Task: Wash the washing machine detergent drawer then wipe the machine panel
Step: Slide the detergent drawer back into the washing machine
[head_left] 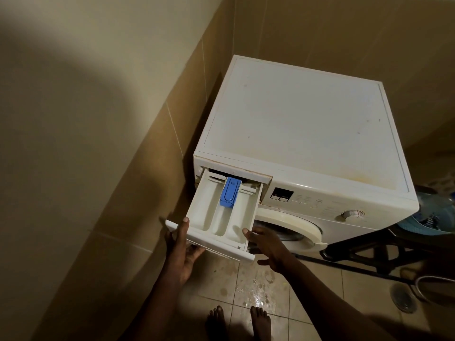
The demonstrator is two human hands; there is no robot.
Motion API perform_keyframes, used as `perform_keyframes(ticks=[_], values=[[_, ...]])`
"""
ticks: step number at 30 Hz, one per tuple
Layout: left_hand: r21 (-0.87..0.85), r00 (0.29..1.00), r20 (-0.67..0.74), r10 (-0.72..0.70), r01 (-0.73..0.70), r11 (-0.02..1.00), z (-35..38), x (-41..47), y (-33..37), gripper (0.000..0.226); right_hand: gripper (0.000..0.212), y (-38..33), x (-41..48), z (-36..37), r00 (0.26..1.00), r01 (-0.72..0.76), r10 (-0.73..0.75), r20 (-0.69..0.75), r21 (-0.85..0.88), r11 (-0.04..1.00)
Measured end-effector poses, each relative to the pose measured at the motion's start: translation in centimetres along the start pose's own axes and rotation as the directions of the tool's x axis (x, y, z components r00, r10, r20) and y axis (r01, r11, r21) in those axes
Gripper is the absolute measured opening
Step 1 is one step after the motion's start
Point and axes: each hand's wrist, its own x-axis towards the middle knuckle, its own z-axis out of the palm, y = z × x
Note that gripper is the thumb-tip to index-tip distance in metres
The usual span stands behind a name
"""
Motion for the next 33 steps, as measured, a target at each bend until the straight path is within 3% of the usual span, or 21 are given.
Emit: perform_keyframes(ticks=[5,12,16,20,30,33], values=[[0.005,1.0,0.004,0.009,-0.009,1.0,-0.1,-0.1,0.2,0.06,0.021,0.1,-0.1,0.2,1.0,-0.018,0.018,0.014,-0.002,1.0],[-0.026,0.997,-0.068,0.028,-0.03,0.999,0.0,-0.5,-1.4,0.072,0.006,0.3,0.0,-0.8,0.999,-0.001,0.001,0.033,-0.012,1.0],[-0.048,1.0,-0.03,-0.005,0.003,0.999,-0.3,-0.2,-2.1,0.072,0.025,-0.4,0.8,-1.3,1.0,-0.027,0.027,0.007,-0.051,0.998],[0.006,0.997,0.04,-0.064,0.064,0.998,-0.9,0.4,-1.6,0.094,0.026,-0.5,1.0,-1.4,0.999,-0.031,0.033,0.022,-0.062,0.998],[0.048,0.99,0.049,-0.131,0.129,0.99,-1.3,0.2,-0.1,0.078,0.033,0.2,0.1,-0.9,0.999,-0.01,0.011,0.042,-0.027,1.0],[0.042,0.99,0.058,-0.132,0.13,0.991,-0.9,0.1,-0.2,0.085,0.039,0.0,0.2,-1.3,1.0,0.01,-0.009,0.016,-0.081,0.997]])
